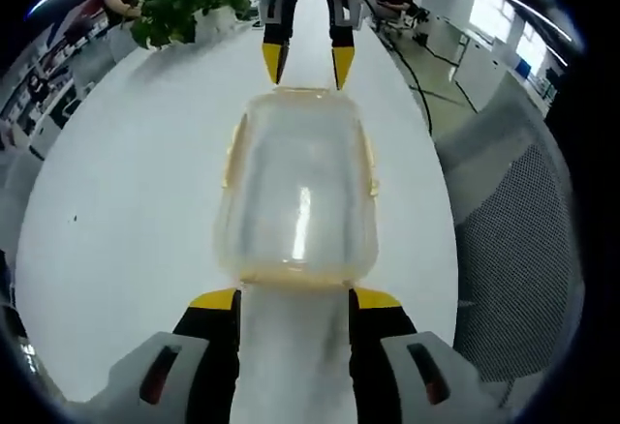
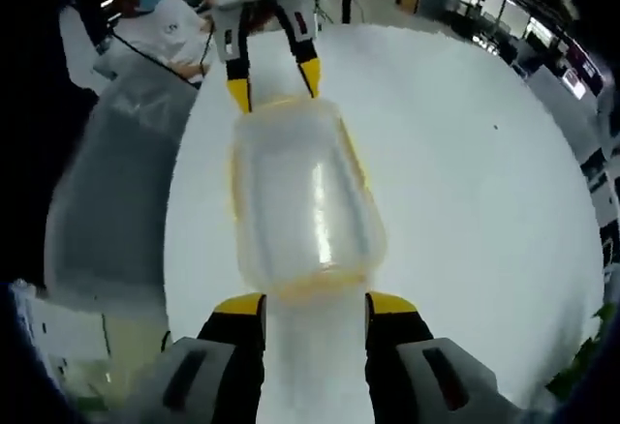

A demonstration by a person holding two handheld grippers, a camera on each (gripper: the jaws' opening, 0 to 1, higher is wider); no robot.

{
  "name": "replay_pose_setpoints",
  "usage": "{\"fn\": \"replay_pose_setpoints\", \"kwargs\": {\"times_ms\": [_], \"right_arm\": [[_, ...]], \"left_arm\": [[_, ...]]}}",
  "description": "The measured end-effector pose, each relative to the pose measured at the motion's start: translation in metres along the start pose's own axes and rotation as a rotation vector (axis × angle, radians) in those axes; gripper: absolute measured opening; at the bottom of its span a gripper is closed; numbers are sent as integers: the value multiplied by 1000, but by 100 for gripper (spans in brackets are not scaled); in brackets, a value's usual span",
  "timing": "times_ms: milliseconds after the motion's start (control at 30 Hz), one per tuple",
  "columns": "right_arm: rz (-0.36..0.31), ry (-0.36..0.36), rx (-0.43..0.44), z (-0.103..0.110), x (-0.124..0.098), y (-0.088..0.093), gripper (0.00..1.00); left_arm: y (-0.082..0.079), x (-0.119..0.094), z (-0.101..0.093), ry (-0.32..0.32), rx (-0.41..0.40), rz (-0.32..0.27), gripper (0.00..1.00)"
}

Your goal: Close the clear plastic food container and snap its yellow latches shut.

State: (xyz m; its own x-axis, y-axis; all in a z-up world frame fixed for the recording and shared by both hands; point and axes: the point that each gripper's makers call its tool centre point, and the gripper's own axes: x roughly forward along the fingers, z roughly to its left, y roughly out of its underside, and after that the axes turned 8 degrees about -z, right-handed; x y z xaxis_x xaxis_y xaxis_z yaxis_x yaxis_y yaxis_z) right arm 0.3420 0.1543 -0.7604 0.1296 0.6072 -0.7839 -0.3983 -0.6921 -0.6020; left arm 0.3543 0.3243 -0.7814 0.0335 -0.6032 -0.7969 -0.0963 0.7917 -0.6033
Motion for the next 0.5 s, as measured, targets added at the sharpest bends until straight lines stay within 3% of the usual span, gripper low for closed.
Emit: {"fn": "replay_pose_setpoints", "kwargs": {"times_ms": [167,267,400,500], "right_arm": [[-81,54,167,-2,-1,0,38],[-92,79,210,0,0,3,36],[-151,106,319,4,6,-1,34],[-169,128,340,4,8,-1,34]], "left_arm": [[-1,-6,-1,-14,-212,-80,43],[3,-11,0,-43,-293,-90,41],[4,-17,-3,-51,-424,-148,40],[3,-18,-2,-69,-531,-180,40]]}}
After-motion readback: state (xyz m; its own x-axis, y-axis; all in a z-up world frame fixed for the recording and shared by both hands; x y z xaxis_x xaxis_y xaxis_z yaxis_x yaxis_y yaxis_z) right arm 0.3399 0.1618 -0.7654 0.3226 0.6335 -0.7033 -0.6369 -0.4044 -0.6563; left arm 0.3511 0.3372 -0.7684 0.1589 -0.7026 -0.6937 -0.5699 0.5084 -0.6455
